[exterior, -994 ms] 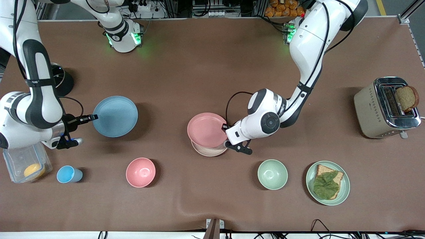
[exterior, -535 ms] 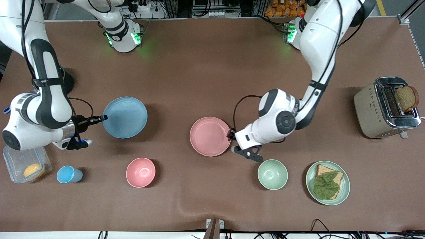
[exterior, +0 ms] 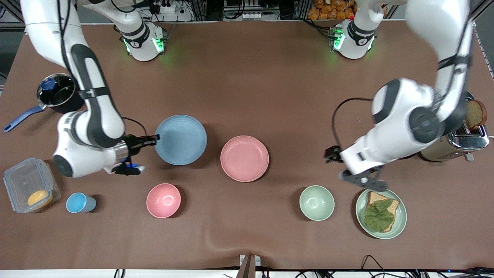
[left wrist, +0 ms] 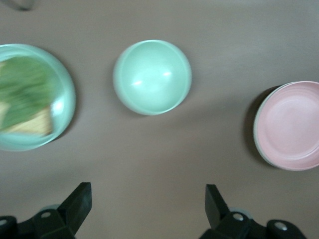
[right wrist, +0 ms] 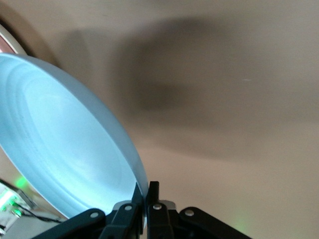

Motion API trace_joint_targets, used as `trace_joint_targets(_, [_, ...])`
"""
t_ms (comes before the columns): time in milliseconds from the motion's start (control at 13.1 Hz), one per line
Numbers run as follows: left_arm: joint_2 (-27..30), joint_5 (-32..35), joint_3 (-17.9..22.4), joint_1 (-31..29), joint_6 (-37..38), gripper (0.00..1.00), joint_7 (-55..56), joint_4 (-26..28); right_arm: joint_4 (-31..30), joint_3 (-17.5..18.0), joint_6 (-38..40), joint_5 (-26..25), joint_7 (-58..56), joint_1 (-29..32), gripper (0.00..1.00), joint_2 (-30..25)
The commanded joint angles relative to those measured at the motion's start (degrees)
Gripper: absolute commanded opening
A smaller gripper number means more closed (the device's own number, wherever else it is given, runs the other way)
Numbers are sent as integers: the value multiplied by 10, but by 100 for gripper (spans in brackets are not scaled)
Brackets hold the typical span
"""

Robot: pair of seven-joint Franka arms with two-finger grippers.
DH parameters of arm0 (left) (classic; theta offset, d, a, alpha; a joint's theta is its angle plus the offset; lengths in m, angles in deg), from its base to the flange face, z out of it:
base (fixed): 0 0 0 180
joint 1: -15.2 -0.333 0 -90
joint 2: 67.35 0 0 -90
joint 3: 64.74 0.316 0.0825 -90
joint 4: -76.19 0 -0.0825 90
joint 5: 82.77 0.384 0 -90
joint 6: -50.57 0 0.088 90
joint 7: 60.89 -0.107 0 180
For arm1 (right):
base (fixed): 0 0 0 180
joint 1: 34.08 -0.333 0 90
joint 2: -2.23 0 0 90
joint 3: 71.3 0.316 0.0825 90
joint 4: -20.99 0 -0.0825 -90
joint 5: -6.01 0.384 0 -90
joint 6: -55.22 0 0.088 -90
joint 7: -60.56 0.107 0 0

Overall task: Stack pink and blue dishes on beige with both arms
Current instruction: 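Carry the blue plate with the right gripper onto the pink plate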

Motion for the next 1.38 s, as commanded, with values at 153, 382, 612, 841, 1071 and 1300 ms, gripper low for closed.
trace_joint_targets(153, [107,10,8,-30,54,100,6,32,64,-7,-50,54,113,-81,0,54])
trace_joint_targets(382, [194,0,131,8,39,100,18,121,65,-6,-105,74,135,-119,0,65])
trace_joint_targets(612, [244,4,136,-1,33,100,7,186,68,-6,-157,115,136,-153,0,76])
trace_joint_targets(841, [220,4,136,-2,35,100,5,151,76,-6,-176,129,137,-164,0,92])
trace_joint_targets(1071, [221,-4,137,-3,37,100,5,150,78,-6,-191,129,137,-166,0,105])
trace_joint_targets(1300, [219,-20,137,-3,41,100,4,151,78,-6,-205,128,135,-172,100,107])
